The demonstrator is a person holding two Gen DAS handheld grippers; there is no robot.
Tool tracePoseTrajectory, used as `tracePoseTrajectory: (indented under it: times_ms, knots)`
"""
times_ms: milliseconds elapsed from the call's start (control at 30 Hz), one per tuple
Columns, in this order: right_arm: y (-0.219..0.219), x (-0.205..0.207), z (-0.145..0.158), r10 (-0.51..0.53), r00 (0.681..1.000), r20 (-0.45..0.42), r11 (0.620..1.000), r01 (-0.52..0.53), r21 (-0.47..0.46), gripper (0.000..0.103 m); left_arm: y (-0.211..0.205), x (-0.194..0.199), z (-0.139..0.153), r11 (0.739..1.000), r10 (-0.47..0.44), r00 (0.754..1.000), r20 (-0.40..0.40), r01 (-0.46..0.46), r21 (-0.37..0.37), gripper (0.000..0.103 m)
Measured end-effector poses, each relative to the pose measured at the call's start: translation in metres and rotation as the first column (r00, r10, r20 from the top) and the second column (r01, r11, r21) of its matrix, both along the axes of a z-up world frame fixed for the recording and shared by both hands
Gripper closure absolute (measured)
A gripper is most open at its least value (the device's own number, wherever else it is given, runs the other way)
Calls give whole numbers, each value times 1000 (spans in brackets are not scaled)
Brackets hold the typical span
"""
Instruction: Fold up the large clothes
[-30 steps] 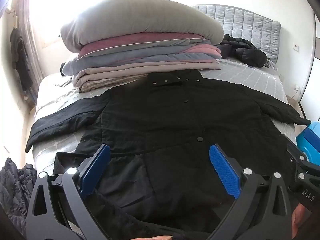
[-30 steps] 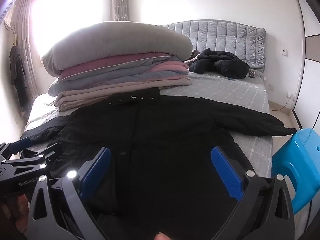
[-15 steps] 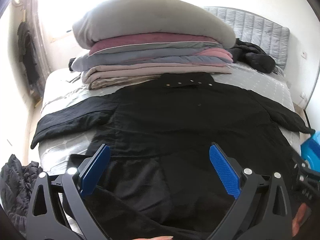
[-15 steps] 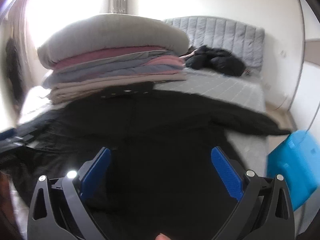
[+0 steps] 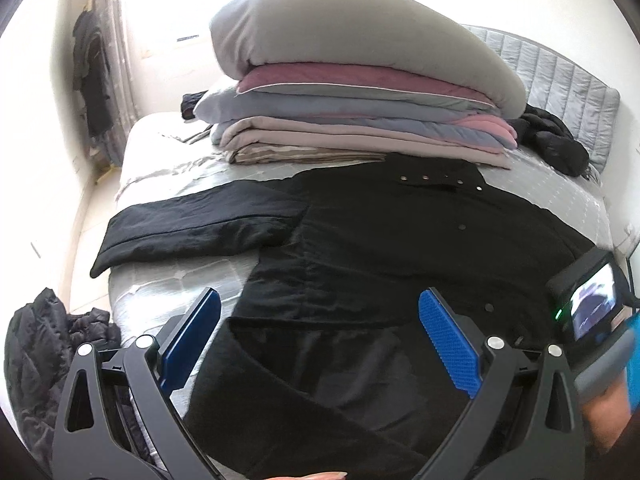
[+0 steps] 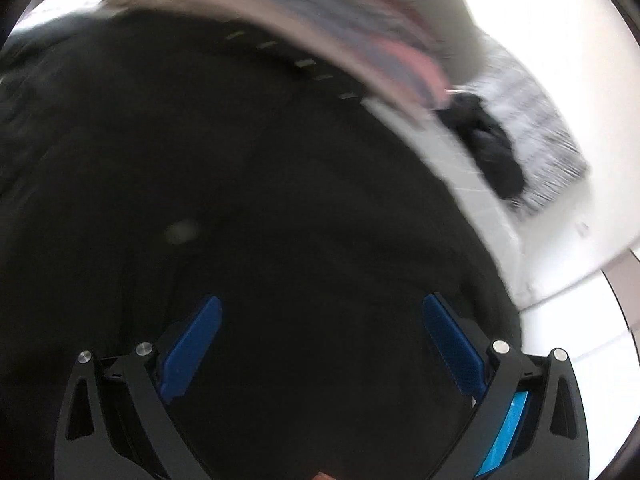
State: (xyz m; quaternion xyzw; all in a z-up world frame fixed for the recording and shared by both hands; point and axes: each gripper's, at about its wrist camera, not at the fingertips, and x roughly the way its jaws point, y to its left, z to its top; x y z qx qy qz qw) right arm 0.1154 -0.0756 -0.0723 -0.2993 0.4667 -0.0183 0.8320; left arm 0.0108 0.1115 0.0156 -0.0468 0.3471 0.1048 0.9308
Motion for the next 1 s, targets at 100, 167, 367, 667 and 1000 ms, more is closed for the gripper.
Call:
tracePoseTrajectory:
  times_ms: [100, 167, 367, 667, 1000]
  knots:
    - [14, -25, 3, 113, 993, -15, 993, -112, 40, 6, 10, -3, 2, 1000, 14, 1000, 12, -13, -15, 7]
    - [16, -53, 15, 228, 973, -32, 967, -222, 129, 6, 14, -8, 5, 1000, 19, 999, 25, -19, -20, 7]
    - [6, -139, 44, 524, 838, -154, 786, -406, 467, 6, 26, -30, 25, 998, 42, 994, 99, -36, -60, 7]
    - [-31, -129, 99, 504, 860, -81, 568, -259, 781, 6, 62, -60, 45, 977, 172, 957, 235, -136, -162, 7]
    - [53, 77, 40, 297, 911, -287, 620, 45, 783, 6, 86, -53, 25, 976, 193, 966, 172, -170, -138, 7]
